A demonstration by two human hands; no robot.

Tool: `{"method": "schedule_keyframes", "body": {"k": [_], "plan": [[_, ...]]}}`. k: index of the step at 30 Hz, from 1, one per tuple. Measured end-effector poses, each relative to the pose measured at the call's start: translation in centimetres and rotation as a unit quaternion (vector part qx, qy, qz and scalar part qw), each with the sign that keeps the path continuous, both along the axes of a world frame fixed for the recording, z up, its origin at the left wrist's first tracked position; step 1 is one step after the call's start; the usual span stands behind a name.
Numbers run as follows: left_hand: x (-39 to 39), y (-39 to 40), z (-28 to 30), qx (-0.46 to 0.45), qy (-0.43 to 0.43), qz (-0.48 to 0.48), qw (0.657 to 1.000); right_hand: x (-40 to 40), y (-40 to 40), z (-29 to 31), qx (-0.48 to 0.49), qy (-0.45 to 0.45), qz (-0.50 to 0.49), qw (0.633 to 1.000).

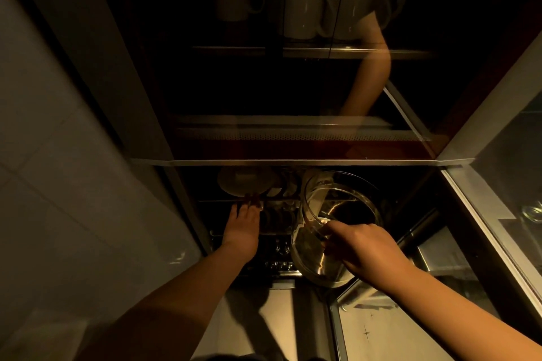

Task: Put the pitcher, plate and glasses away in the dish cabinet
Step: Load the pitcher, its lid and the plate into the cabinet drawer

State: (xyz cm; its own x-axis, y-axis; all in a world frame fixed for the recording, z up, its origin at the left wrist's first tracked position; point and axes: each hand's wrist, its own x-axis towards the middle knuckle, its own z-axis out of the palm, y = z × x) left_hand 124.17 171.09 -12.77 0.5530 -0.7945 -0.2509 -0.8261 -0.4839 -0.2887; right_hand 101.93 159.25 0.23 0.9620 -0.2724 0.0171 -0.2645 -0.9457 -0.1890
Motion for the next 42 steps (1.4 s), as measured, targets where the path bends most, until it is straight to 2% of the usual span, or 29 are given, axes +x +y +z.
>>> {"method": "schedule_keyframes", "body": {"k": [15, 19, 24, 27, 31, 36, 39, 42], "plan": [[-0.3, -0.3, 0.9, -0.023, 0.054, 0.009, 0.998, -0.1, -0.2, -0.6, 0.007, -0.002, 0.008, 1.0], [-1.2, 0.3, 2.1, -0.161, 0.08, -0.069, 0.981, -0.2, -0.2, -0.7, -0.002, -0.008, 0.016, 1.0], [-3.4, 1.5, 5.6, -0.335, 0.081, -0.194, 0.918, -0.1, -0.2, -0.1, -0.01, -0.007, 0.025, 1.0], [-5.1, 1.4, 8.3, -0.388, 0.112, -0.257, 0.878, -0.3, 0.0, 0.4, -0.015, -0.003, 0.037, 0.999], [-6.5, 1.3, 11.3, -0.375, 0.156, -0.311, 0.859, -0.7, 0.7, 0.8, -0.021, 0.01, 0.058, 0.998], [-6.7, 1.5, 13.8, -0.341, 0.118, -0.375, 0.854, -1.6, 1.3, 2.3, -0.015, 0.0, 0.092, 0.996], [-7.7, 1.8, 14.7, -0.323, 0.139, -0.385, 0.853, -2.5, 1.4, 3.6, -0.034, 0.007, 0.119, 0.992], [-8.9, 2.0, 15.3, -0.335, 0.154, -0.375, 0.851, -3.4, 1.0, 4.9, -0.01, 0.007, 0.134, 0.991]]}}
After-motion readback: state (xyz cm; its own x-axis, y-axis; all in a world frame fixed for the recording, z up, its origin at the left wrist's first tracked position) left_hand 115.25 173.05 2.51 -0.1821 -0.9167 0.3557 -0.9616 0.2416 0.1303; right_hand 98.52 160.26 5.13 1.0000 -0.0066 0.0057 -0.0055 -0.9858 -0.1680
